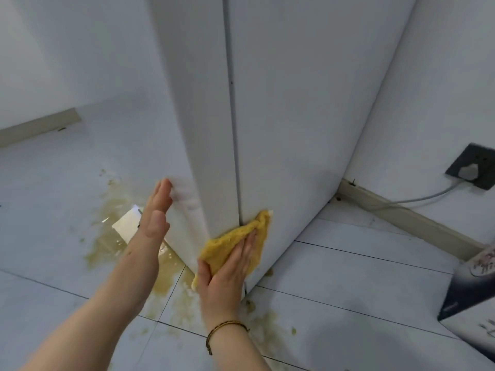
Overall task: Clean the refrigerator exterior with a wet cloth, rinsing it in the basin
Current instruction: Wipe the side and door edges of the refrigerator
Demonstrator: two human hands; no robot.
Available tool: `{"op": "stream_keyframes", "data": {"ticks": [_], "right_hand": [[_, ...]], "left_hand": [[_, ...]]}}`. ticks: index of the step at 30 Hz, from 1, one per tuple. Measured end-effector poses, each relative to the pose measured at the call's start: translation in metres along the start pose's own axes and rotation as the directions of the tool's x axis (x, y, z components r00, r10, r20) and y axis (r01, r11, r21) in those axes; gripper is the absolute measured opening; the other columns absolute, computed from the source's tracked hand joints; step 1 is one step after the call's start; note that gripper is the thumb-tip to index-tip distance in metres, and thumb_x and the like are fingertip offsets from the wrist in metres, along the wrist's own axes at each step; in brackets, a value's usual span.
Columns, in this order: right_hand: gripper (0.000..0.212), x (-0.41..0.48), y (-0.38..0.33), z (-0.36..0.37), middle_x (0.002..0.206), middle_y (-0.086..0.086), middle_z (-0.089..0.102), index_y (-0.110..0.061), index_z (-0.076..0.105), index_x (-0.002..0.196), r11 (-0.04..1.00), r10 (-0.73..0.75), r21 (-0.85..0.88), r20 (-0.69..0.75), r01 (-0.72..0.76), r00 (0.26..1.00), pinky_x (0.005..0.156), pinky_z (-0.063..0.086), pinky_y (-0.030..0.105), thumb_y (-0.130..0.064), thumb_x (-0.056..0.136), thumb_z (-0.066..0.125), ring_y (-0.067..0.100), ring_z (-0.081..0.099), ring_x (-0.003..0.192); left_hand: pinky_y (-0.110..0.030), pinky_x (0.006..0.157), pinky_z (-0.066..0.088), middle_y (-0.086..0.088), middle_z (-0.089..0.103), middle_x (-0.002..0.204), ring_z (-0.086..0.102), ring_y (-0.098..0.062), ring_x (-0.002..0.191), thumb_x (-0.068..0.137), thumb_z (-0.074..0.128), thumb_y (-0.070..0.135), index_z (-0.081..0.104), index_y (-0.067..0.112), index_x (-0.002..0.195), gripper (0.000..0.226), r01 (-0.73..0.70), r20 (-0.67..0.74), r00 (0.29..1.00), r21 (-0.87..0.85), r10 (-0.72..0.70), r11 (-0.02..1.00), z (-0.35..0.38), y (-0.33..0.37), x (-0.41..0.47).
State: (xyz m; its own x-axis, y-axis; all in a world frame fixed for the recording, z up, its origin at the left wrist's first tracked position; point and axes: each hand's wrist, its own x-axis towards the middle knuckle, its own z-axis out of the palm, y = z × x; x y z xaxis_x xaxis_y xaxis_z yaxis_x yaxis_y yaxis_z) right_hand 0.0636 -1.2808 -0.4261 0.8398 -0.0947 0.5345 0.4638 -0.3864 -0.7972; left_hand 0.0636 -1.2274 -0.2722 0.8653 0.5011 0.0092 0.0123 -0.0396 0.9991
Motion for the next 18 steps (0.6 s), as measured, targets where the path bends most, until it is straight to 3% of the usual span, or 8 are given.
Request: {"op": "stream_keyframes", "data": {"ticks": [2, 4, 5, 7, 9, 11, 15, 18], "right_hand": [[0.083, -0.011, 0.01, 0.001, 0.146, -0.024, -0.029, -0.039, -0.029, 0.137, 0.984, 0.174, 0.018, 0.091, -0.177, 0.98, 0.109, 0.004, 0.044, -0.062, 0.086, 0.033, -0.006, -0.02, 0.135], [0.097, -0.02, 0.018, -0.002, 0.143, -0.021, -0.027, -0.043, -0.033, 0.132, 0.908, 0.395, 0.045, 0.247, -0.417, 0.885, 0.112, -0.004, 0.026, -0.049, 0.081, 0.049, -0.01, -0.019, 0.132], [0.1, -0.025, 0.025, -0.002, 0.144, -0.016, -0.021, -0.038, -0.029, 0.134, 0.855, 0.486, 0.019, 0.316, -0.518, 0.815, 0.113, -0.002, 0.018, -0.035, 0.082, 0.057, -0.006, -0.013, 0.133], [0.1, -0.03, 0.04, -0.004, 0.154, -0.002, -0.002, -0.023, -0.014, 0.142, 0.717, 0.641, 0.001, 0.389, -0.697, 0.661, 0.115, 0.015, 0.023, -0.01, 0.078, 0.061, 0.01, 0.011, 0.14], [0.095, -0.029, 0.054, -0.011, 0.146, 0.009, 0.028, -0.018, -0.004, 0.145, 0.578, 0.724, -0.012, 0.469, -0.816, 0.506, 0.1, 0.035, 0.019, 0.0, 0.075, 0.058, 0.017, 0.041, 0.119], [0.095, -0.023, 0.06, -0.02, 0.14, 0.008, 0.034, -0.016, -0.008, 0.145, 0.517, 0.723, -0.09, 0.579, -0.851, 0.378, 0.084, 0.033, 0.011, 0.002, 0.079, 0.058, 0.014, 0.043, 0.108], [0.098, -0.016, 0.06, -0.021, 0.146, 0.009, 0.029, -0.012, -0.017, 0.143, 0.48, 0.739, -0.111, 0.585, -0.87, 0.333, 0.089, 0.034, 0.016, 0.001, 0.081, 0.057, 0.02, 0.041, 0.124], [0.099, -0.015, 0.047, -0.017, 0.149, 0.01, 0.027, -0.015, -0.017, 0.144, 0.478, 0.764, -0.089, 0.533, -0.874, 0.363, 0.09, 0.035, 0.017, 0.002, 0.08, 0.057, 0.022, 0.043, 0.124]], "left_hand": [[-0.025, 0.089, 0.028, 0.017, 0.029, 0.13, 0.035, -0.005, 0.126, 0.055, 0.04, 0.051, 0.012, 0.03, 0.139, 0.091, -0.088, 0.01, 0.996, 0.035, 0.088, 0.996, -0.005, -0.009, -0.002], [-0.02, 0.087, 0.035, 0.021, 0.028, 0.134, 0.039, 0.0, 0.12, 0.051, 0.049, 0.059, 0.016, 0.044, 0.127, 0.085, -0.146, 0.02, 0.989, 0.103, 0.145, 0.984, -0.008, -0.017, -0.005], [-0.02, 0.092, 0.036, 0.023, 0.028, 0.138, 0.042, 0.005, 0.115, 0.05, 0.052, 0.065, 0.024, 0.047, 0.127, 0.083, -0.166, 0.018, 0.986, 0.128, 0.165, 0.978, -0.01, -0.022, -0.005], [-0.028, 0.104, 0.034, 0.033, 0.036, 0.136, 0.045, 0.018, 0.108, 0.074, 0.043, 0.059, 0.04, 0.051, 0.125, 0.051, -0.168, -0.011, 0.985, 0.137, 0.171, 0.976, -0.018, -0.033, -0.005], [-0.03, 0.105, 0.032, 0.05, 0.035, 0.121, 0.039, 0.027, 0.109, 0.078, 0.036, 0.055, 0.041, 0.066, 0.109, 0.034, -0.215, 0.03, 0.977, 0.165, 0.213, 0.963, -0.021, -0.036, -0.011], [-0.035, 0.111, 0.026, 0.056, 0.03, 0.12, 0.032, 0.024, 0.119, 0.069, 0.037, 0.064, 0.037, 0.077, 0.1, 0.034, -0.233, 0.121, 0.969, 0.174, 0.215, 0.957, -0.025, -0.036, -0.018], [-0.037, 0.115, 0.021, 0.036, 0.02, 0.144, 0.026, 0.018, 0.127, 0.067, 0.035, 0.064, 0.031, 0.076, 0.103, 0.038, -0.241, 0.178, 0.962, 0.194, 0.208, 0.951, -0.028, -0.033, -0.02], [-0.036, 0.115, 0.02, 0.022, 0.019, 0.15, 0.027, 0.017, 0.127, 0.066, 0.032, 0.058, 0.028, 0.061, 0.113, 0.048, -0.273, 0.196, 0.952, 0.188, 0.236, 0.944, -0.029, -0.032, -0.021]]}}
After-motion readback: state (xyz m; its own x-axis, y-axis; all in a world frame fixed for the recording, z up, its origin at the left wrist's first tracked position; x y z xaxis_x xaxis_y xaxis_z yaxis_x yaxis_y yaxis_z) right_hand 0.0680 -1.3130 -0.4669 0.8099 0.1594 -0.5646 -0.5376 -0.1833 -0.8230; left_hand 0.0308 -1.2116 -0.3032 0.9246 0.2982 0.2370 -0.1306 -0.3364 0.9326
